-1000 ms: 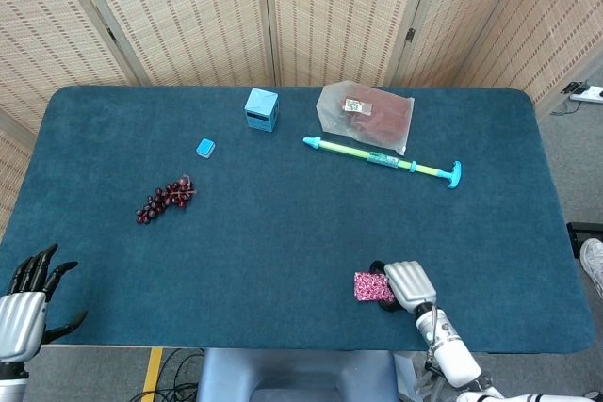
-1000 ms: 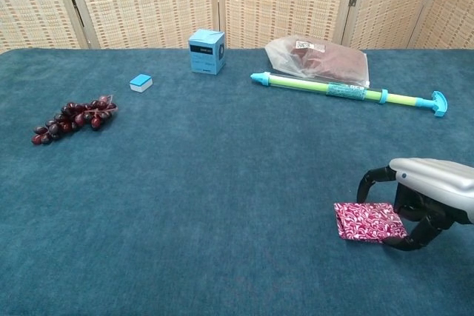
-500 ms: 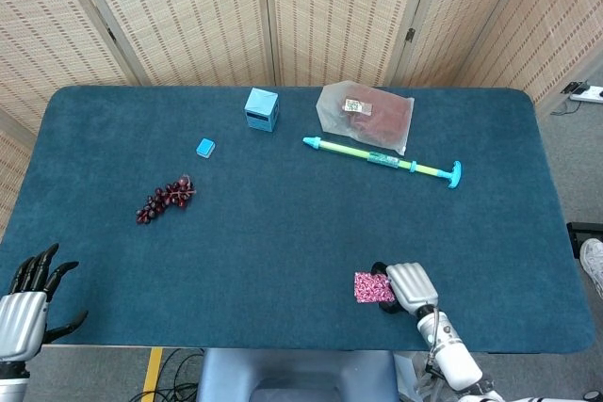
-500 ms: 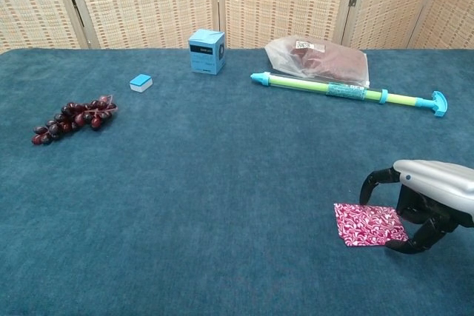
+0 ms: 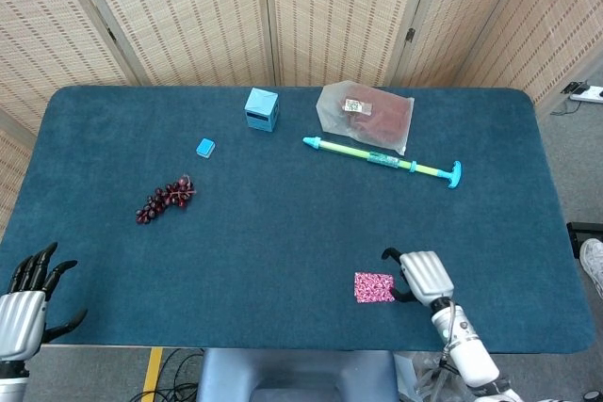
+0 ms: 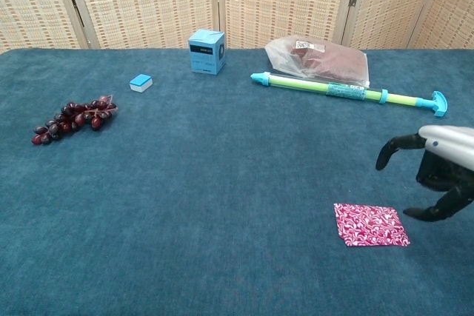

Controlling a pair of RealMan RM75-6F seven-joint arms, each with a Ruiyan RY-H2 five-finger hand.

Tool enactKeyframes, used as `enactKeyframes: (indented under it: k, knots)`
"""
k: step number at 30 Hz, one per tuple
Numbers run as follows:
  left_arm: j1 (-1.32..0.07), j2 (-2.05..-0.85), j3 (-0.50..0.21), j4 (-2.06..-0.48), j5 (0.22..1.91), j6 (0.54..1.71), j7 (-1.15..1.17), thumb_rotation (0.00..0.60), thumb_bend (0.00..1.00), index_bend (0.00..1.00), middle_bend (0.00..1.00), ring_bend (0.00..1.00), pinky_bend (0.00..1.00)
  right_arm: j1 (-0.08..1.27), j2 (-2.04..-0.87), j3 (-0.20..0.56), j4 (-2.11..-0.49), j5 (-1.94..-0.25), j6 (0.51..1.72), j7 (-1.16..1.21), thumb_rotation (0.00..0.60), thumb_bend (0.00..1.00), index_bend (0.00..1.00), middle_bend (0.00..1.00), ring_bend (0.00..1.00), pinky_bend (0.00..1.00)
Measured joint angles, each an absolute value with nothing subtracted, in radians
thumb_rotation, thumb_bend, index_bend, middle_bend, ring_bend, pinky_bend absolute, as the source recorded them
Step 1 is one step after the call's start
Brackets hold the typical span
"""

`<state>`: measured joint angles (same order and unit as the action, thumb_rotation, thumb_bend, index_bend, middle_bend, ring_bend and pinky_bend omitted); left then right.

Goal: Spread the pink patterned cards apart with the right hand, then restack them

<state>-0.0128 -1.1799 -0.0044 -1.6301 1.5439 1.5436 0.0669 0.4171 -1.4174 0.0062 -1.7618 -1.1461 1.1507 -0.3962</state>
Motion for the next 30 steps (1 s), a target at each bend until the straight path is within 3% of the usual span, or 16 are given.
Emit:
enactKeyframes:
  k: [4, 7, 12, 17, 19, 24, 30]
  knots:
    - [-0.015, -1.183, -0.007, -1.638, 1.547, 1.546, 0.079, 0.600, 0.23, 0.24, 0.03, 0.02, 0.09, 0.389, -1.360, 0.006, -1.762, -1.235, 1.214, -0.346, 0.600, 0.29, 0.30, 0.91, 0.96, 0.98]
    - [-0.017, -1.185, -0.009, -1.646, 1.551, 1.549, 0.091, 0.600, 0.23, 0.24, 0.03, 0.02, 0.09, 0.362, -1.322, 0.004, -1.747, -1.301, 1.270, -0.296, 0.600, 0.31, 0.30, 0.80, 0.81, 0.89]
    - [-0.020, -1.190, -0.013, -1.664, 1.555, 1.554, 0.118, 0.600, 0.23, 0.24, 0.03, 0.02, 0.09, 0.321, -1.267, -0.001, -1.715, -1.383, 1.342, -0.203, 0.600, 0.31, 0.27, 0.51, 0.48, 0.62]
    - [-0.023, -1.196, -0.014, -1.682, 1.561, 1.557, 0.142, 0.600, 0.23, 0.24, 0.03, 0.02, 0.09, 0.278, -1.219, -0.013, -1.672, -1.462, 1.405, -0.134, 0.600, 0.31, 0.11, 0.19, 0.14, 0.24]
    - [-0.022, -1.199, -0.014, -1.688, 1.564, 1.562, 0.150, 0.600, 0.23, 0.24, 0.03, 0.02, 0.09, 0.260, -1.207, -0.019, -1.658, -1.486, 1.431, -0.115, 0.600, 0.31, 0.05, 0.13, 0.07, 0.15]
    - [-0.020, -1.206, -0.013, -1.707, 1.580, 1.575, 0.177, 0.600, 0.23, 0.24, 0.03, 0.02, 0.09, 0.213, -1.178, -0.035, -1.639, -1.533, 1.493, -0.086, 0.600, 0.31, 0.00, 0.05, 0.00, 0.06]
    - [-0.013, -1.213, -0.012, -1.722, 1.590, 1.593, 0.198, 0.600, 0.23, 0.23, 0.03, 0.02, 0.09, 0.141, -1.144, -0.063, -1.641, -1.574, 1.567, -0.042, 0.600, 0.31, 0.00, 0.02, 0.00, 0.00]
